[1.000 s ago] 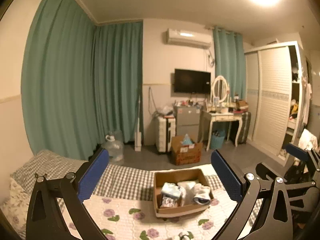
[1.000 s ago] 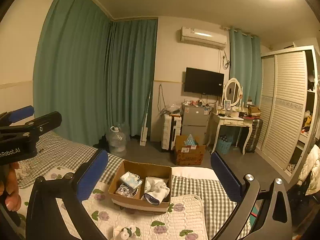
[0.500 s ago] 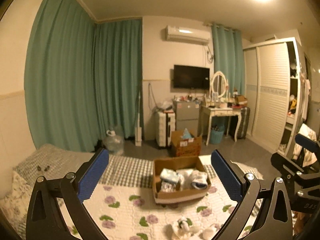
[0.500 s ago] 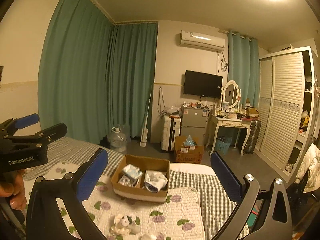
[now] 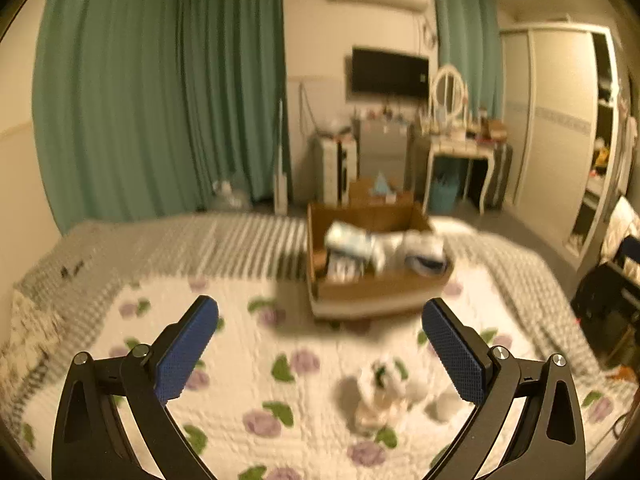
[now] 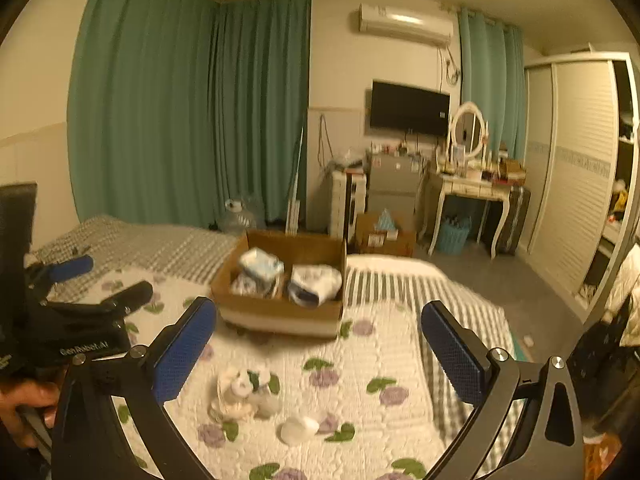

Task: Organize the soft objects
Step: 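Withdraw both tools from the box and return toward the lace toy, then grasp the cream lace toy with the left tool while the right tool grasps a white sock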

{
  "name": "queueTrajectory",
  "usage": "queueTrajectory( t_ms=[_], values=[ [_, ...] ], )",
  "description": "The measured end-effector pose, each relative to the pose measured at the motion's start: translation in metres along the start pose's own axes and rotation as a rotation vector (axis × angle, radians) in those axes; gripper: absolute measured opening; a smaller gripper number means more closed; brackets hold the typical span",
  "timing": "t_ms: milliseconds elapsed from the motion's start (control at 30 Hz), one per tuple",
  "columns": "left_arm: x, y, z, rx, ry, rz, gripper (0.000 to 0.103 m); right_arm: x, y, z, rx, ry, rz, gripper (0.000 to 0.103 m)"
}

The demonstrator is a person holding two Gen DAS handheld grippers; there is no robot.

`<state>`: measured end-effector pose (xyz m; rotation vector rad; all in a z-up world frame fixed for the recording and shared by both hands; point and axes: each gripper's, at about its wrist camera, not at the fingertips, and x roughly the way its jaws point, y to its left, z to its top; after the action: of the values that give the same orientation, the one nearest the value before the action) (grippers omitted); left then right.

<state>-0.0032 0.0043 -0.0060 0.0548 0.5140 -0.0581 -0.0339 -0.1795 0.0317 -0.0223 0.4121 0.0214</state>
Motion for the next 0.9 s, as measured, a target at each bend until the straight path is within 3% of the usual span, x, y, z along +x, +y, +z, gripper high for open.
queueTrajectory(
  t_ms=[433, 900],
  values=[
    [0.07, -0.014, -0.077, 0.045, 0.267, -0.046, 0.103, 0.077, 0.002, -0.079, -0.036, 0.249, -0.022, 0.103],
    [0.137, -0.034, -0.124, 0.069, 0.45, -0.102, 0.103, 0.159, 0.01, -0.152, -0.062, 0.525, -0.008, 0.103]
  ],
)
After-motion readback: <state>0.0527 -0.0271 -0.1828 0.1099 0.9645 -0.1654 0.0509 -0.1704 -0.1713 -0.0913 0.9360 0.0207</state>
